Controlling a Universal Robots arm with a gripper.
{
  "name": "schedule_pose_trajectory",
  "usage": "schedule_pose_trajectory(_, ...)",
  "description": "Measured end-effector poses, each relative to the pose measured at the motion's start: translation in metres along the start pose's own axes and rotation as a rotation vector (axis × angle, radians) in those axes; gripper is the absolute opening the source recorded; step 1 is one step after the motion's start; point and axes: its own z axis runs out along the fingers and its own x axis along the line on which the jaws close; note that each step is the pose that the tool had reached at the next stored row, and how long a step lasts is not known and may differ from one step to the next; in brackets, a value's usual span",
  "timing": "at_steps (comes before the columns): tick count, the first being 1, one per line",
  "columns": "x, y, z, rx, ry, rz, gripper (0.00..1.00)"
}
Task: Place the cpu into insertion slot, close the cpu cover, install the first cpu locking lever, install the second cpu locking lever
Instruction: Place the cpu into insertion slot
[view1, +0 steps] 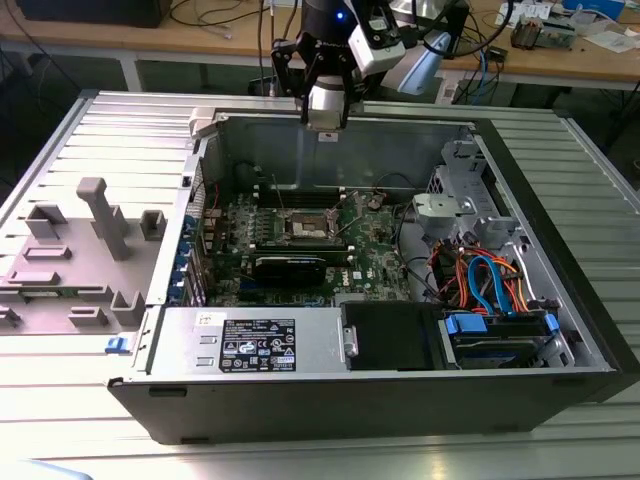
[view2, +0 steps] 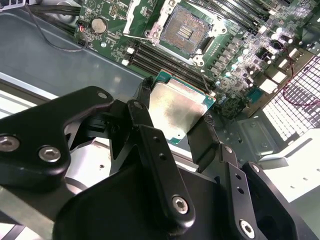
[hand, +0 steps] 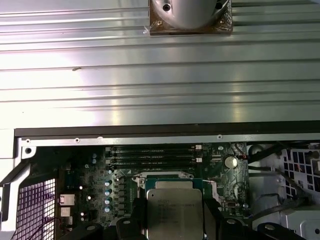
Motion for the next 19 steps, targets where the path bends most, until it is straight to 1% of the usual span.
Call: schedule_pose_trajectory(19, 0.0004, -0.0005, 0.0044, 0.0001, 0.0000, 0.000, 0.55)
